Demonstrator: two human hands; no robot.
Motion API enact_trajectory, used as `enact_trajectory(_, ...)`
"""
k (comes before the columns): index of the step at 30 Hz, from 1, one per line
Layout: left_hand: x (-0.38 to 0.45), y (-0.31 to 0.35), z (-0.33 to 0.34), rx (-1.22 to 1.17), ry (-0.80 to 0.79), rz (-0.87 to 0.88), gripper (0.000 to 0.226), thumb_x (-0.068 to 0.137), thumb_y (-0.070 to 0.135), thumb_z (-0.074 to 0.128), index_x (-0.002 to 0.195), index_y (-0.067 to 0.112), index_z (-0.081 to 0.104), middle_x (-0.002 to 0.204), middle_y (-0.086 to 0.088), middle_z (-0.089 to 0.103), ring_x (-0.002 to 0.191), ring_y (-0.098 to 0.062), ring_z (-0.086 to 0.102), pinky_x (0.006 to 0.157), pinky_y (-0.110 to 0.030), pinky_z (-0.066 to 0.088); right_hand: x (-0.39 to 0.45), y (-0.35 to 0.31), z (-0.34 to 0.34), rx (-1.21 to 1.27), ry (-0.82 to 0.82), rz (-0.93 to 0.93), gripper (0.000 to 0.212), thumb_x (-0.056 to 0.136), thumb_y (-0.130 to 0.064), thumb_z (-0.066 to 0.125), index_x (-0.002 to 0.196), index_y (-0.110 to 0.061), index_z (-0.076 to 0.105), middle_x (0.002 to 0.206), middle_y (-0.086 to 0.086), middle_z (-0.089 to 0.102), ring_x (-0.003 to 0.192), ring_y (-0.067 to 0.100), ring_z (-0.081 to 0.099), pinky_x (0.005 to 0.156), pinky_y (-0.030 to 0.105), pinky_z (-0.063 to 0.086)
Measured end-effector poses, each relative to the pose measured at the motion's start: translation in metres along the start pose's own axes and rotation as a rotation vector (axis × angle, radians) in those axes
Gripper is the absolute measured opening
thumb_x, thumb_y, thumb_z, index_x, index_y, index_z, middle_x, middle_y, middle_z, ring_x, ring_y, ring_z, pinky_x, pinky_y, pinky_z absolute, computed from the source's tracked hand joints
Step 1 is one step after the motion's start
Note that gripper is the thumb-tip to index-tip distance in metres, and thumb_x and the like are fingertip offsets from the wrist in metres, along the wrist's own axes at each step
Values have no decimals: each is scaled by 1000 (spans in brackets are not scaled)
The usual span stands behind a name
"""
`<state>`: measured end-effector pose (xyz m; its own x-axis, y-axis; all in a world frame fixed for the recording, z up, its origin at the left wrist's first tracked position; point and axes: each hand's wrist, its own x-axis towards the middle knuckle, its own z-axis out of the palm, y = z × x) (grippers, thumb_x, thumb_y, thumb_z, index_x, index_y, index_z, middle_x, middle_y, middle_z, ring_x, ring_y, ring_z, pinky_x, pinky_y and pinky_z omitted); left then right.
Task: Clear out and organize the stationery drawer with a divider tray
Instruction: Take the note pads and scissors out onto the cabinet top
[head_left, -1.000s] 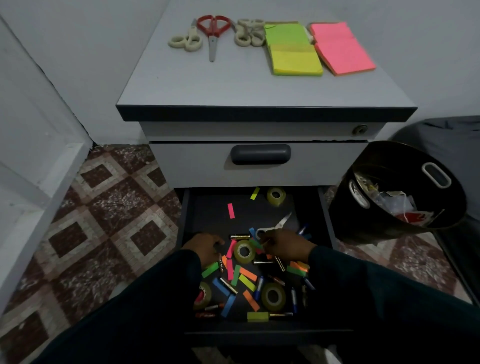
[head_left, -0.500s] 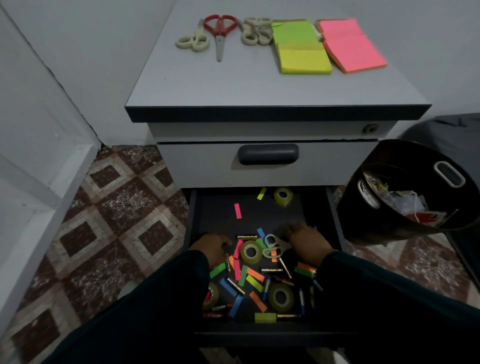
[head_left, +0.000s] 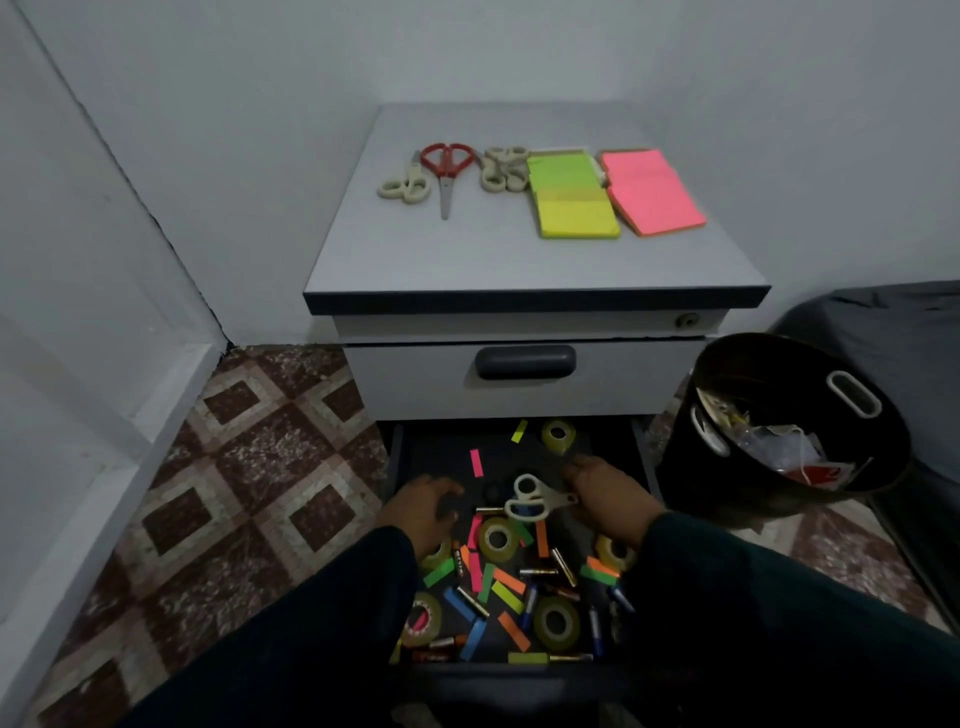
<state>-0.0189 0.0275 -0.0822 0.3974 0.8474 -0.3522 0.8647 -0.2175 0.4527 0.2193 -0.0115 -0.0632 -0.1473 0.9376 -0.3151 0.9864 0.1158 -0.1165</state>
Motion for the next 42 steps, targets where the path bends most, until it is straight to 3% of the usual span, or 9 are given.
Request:
enact_trajectory(10, -47, 29, -79, 94, 156, 53, 39, 92, 24, 57, 130, 18, 52, 131, -7, 52, 117, -19, 52, 95, -24, 40, -39, -22, -100, 42, 125, 12, 32, 88, -24, 61, 114, -8, 51, 119, 12, 54, 108, 26, 53, 78, 26, 37)
enact_trajectory(15, -60, 45, -118, 103, 250, 120, 36, 92, 22, 56, 127, 16, 55, 127, -9, 54, 116, -20, 52, 95, -24, 39, -51, -35, -145, 63, 190, 43, 25, 86, -20, 61, 109, -11, 54, 114, 9, 56, 99, 23, 56, 79, 28, 43)
enact_trajectory(20, -64, 56, -150, 85, 340, 161, 33, 92, 22, 56, 125, 17, 56, 127, -3, 56, 115, -16, 53, 94, -23, 41, -52, -45, -184, 55, 272, 4, 15, 84, -18, 62, 94, -16, 52, 105, 8, 58, 94, 23, 54, 72, 27, 38)
enact_trajectory(22, -65, 59, -164, 88, 397, 169, 31, 92, 25, 56, 123, 18, 57, 124, 1, 57, 112, -15, 54, 88, -21, 40, -51, -49, -201, 54, 300, -11, 16, 85, -22, 63, 94, -15, 51, 99, 5, 55, 88, 20, 51, 70, 25, 36)
enact_trajectory(26, -58, 67, -188, 79, 473, 172, 26, 91, 25, 55, 115, 19, 61, 117, 0, 60, 106, -16, 57, 90, -30, 48, -41, -53, -232, 65, 327, -7, 16, 86, -15, 59, 101, -8, 56, 104, 10, 59, 91, 24, 53, 70, 25, 36)
enact_trajectory(31, -38, 76, -210, 63, 596, 162, 24, 93, 22, 49, 116, 22, 60, 112, 2, 60, 102, -14, 56, 84, -28, 47, -13, -60, -257, 100, 357, 16, 14, 86, -12, 58, 99, -6, 58, 102, 11, 62, 81, 19, 48, 63, 25, 35)
enact_trajectory(37, 3, 74, -229, 163, 575, 125, 37, 96, 25, 46, 133, 22, 49, 135, -2, 48, 122, -20, 43, 96, -32, 41, 30, -67, -276, 77, 380, 67, 16, 87, -9, 54, 101, -2, 60, 102, 13, 64, 83, 22, 51, 68, 29, 40)
enact_trajectory(42, 36, 64, -239, 229, 526, 79, 39, 97, 33, 43, 134, 22, 48, 139, -2, 46, 125, -21, 41, 102, -33, 36, 66, -62, -286, 46, 409, 76, 18, 88, -7, 51, 100, 1, 62, 101, 16, 65, 94, 29, 59, 72, 33, 44)
